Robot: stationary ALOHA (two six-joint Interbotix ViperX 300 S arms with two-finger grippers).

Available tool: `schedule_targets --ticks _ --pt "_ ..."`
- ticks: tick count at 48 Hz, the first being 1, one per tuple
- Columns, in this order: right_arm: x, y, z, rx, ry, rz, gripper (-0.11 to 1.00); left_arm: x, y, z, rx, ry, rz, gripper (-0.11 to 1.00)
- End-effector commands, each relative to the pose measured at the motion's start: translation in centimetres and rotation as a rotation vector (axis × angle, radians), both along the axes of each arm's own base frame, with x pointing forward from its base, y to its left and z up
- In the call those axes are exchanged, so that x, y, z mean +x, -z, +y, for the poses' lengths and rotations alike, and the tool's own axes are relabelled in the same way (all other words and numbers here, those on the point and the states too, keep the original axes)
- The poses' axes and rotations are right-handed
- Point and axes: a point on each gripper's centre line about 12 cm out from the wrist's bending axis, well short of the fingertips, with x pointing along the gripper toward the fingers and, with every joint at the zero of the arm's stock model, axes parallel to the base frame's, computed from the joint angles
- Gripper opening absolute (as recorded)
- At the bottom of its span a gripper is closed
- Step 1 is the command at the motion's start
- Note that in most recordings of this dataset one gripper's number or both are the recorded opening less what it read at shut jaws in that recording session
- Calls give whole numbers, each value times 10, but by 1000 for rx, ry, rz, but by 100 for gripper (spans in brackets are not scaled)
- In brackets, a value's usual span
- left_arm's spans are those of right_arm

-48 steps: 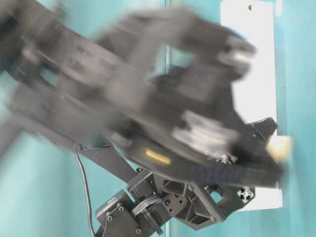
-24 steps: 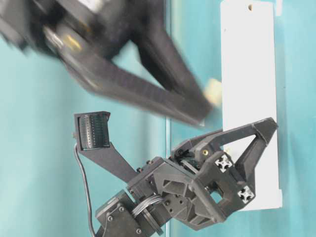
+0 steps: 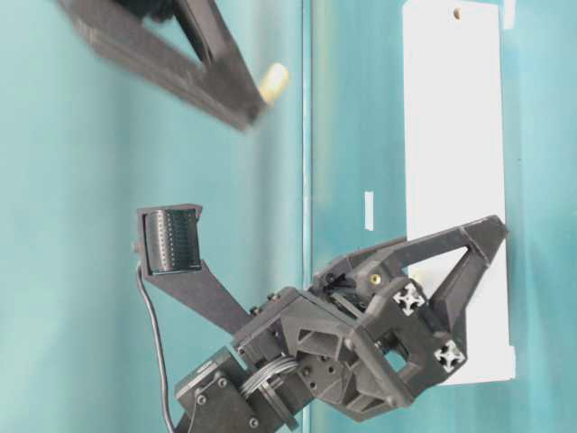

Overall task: Move the wooden board into place and insert the rod into its hole.
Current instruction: 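Carry the peg with the right gripper to the board's right end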

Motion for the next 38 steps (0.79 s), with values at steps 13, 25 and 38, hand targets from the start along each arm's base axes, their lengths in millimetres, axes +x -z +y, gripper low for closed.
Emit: schedule_targets --ticks 13,25,38 --pt "-19 -5 -33 -57 31 -180 10 2 -15 -1 -2 0 -38 57" --pt "-33 13 -44 -78 50 -192 10 2 -12 -1 -2 0 -32 56" --pt "-48 20 -57 -100 68 -299 10 3 -12 -1 9 10 -41 46"
